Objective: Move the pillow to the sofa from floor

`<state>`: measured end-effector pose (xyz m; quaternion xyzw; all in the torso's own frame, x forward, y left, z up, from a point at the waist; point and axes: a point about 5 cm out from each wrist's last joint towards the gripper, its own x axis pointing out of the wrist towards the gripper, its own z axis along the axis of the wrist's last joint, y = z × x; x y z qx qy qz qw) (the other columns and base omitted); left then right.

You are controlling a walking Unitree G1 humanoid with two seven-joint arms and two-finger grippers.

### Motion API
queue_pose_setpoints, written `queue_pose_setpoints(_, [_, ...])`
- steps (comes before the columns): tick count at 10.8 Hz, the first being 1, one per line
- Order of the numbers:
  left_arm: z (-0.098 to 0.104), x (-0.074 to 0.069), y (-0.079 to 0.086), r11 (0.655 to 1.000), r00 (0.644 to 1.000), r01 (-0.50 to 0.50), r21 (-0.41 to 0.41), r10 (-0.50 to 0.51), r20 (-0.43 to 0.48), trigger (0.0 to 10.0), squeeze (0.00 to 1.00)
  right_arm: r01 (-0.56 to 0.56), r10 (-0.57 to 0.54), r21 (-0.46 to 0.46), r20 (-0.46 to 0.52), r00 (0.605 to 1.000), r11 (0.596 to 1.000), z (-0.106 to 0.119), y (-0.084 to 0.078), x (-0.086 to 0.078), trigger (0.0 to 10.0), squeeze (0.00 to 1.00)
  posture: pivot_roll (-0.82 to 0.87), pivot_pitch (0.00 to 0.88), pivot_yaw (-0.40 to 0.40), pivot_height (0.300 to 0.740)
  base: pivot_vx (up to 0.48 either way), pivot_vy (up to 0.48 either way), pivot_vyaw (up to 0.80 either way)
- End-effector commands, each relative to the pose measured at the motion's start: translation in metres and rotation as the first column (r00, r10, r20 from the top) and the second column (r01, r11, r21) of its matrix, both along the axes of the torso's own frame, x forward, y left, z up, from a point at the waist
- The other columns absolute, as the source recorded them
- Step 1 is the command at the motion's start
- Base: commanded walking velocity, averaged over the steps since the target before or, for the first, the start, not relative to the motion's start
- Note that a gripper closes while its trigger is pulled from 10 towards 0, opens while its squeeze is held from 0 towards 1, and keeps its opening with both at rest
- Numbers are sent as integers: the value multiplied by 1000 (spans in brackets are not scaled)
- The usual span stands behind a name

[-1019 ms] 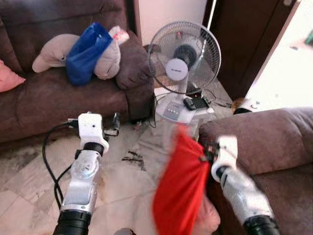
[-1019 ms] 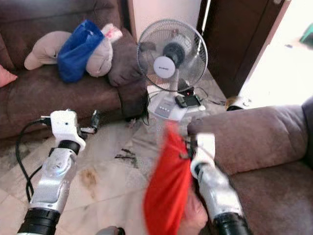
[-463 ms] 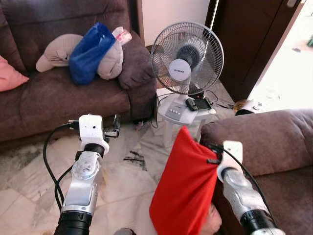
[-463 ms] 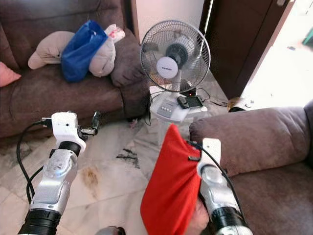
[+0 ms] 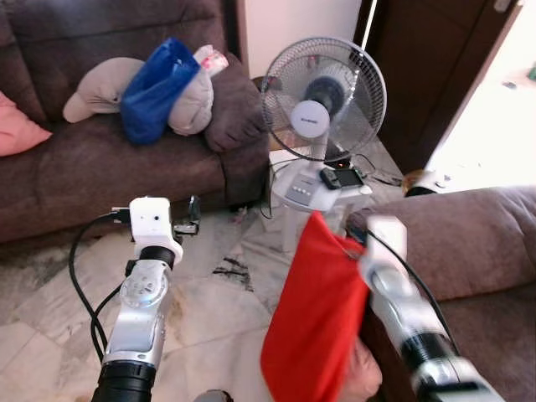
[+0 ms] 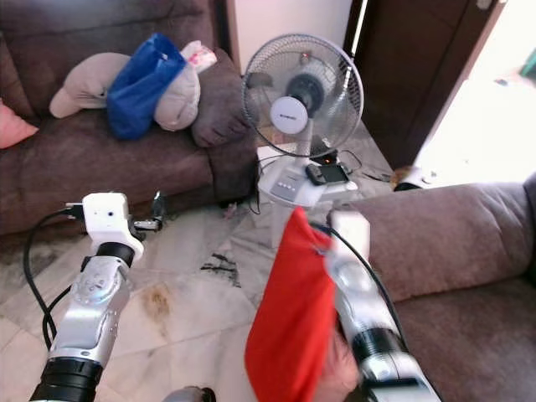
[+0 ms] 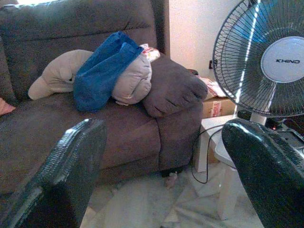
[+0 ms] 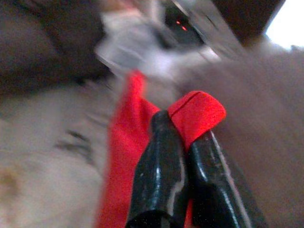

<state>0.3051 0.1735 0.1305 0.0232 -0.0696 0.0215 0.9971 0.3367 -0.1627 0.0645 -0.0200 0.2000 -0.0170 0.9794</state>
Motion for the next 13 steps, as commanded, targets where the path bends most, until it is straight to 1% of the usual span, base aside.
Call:
queue_pose_setpoints(1, [-2, -1, 2, 1000, 1000, -13, 5, 13, -7, 10000, 0, -145, 125, 26, 370, 921, 989, 86, 25, 29, 10000, 0, 92, 0, -12, 740, 0, 0, 0])
queue_pose_setpoints(2, [0, -1, 5, 1000, 1000, -19, 8, 19, -2, 10000, 0, -428, 266, 193, 545, 795, 883, 138, 67, 22, 10000, 0, 91, 0, -12, 740, 0, 0, 0])
queue_pose_setpoints(3, [0, 0, 6, 1000, 1000, -21, 9, 21, -1, 10000, 0, -535, 333, 210, 585, 739, 818, 151, 85, 13, 10000, 0, 85, 0, -10, 740, 0, 0, 0])
queue_pose_setpoints(4, [0, 0, 6, 1000, 1000, -22, 10, 22, 1, 10000, 0, -676, 416, 229, 638, 647, 700, 166, 113, -4, 10000, 0, 82, 0, -10, 740, 0, 0, 0])
queue_pose_setpoints(5, [1, 1, 6, 1000, 1000, -24, 12, 24, 5, 10000, 0, -840, 491, 266, 712, 502, 472, 180, 146, -36, 10000, 0, 81, 0, -11, 740, 0, 0, 0])
queue_pose_setpoints(6, [3, 2, 7, 1000, 1000, -29, 12, 29, 10, 10000, 0, -916, 508, 263, 768, 390, 305, 187, 163, -59, 10000, 0, 81, 0, -12, 740, 0, 0, 0])
queue_pose_setpoints(7, [3, 2, 7, 999, 999, -31, 12, 31, 13, 10000, 0, -928, 525, 259, 769, 365, 267, 184, 163, -64, 10000, 0, 82, 0, -14, 740, 0, 0, 0])
queue_pose_setpoints(8, [3, 2, 8, 999, 999, -34, 11, 34, 12, 10000, 0, -936, 524, 253, 778, 347, 244, 185, 157, -66, 10000, 0, 80, 0, -16, 740, 0, 0, 0])
queue_pose_setpoints(9, [3, 2, 6, 1000, 999, -28, 5, 28, 16, 10000, 0, -906, 507, 257, 761, 405, 337, 181, 135, -54, 10000, 0, 80, 0, -18, 740, 0, 0, 0])
queue_pose_setpoints(10, [3, 1, 5, 1000, 1000, -24, 2, 24, 16, 10000, 0, -837, 474, 281, 720, 508, 470, 172, 112, -40, 10000, 0, 80, 0, -20, 740, 0, 0, 0])
queue_pose_setpoints(11, [1, 1, 3, 1000, 1000, -14, -4, 14, 10, 10000, 0, -572, 299, 358, 586, 753, 738, 141, 57, -11, 10000, 0, 70, 0, -18, 740, 0, 0, 0])
queue_pose_setpoints(12, [-2, 1, 1, 1000, 1000, -2, -13, 2, -2, 10000, 0, -228, 98, 342, 358, 928, 912, 93, 9, 1, 10000, 0, 62, 0, -16, 740, 0, 0, 0])
queue_pose_setpoints(13, [-2, 2, -2, 1000, 1000, 9, -23, -9, -5, 10000, 0, -20, -28, 230, 202, 979, 973, 59, -20, -2, 10000, 0, 62, 0, -16, 740, 0, 0, 0])
